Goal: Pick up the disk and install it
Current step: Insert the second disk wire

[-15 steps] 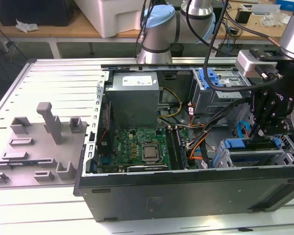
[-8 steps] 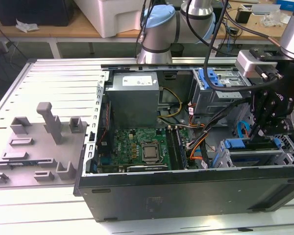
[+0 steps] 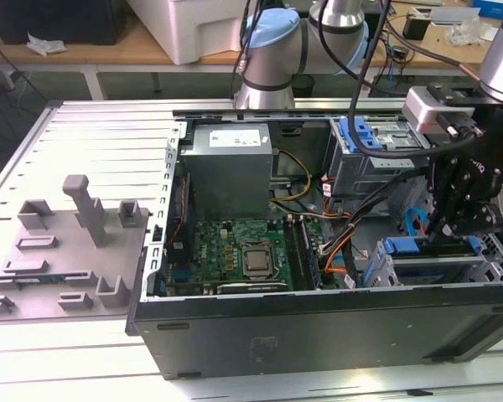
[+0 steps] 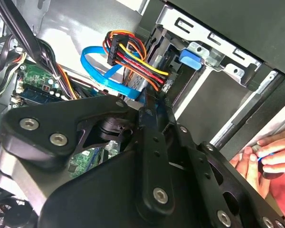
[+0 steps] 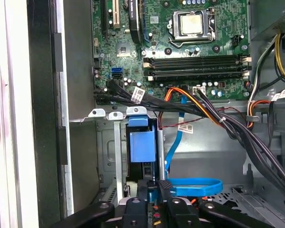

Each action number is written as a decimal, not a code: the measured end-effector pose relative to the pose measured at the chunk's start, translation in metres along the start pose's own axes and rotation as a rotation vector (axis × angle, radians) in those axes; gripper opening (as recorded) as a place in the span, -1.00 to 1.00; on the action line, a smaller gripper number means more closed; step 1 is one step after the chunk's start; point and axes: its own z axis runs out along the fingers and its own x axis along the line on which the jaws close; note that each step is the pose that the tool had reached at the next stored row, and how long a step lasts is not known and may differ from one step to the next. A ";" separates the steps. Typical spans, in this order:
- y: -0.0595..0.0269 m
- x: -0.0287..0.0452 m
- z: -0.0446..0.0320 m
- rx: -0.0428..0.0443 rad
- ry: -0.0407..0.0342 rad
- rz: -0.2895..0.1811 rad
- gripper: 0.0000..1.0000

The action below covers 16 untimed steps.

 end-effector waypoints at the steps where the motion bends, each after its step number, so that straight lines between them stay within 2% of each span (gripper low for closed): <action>1: 0.0000 0.0001 -0.0034 0.0000 0.0008 0.000 -0.53; 2: 0.0000 0.0001 -0.0064 0.0000 0.0007 0.000 -0.53; 5: 0.0001 0.0000 -0.0221 0.0000 0.0007 0.000 -0.53; 8: 0.0002 0.0003 -0.0321 0.0001 0.0008 0.000 -0.53; 13: 0.0013 -0.0033 -0.0388 0.0026 0.0007 0.000 -0.53; 16: 0.0052 -0.0100 -0.0412 0.0039 0.0005 0.000 -0.53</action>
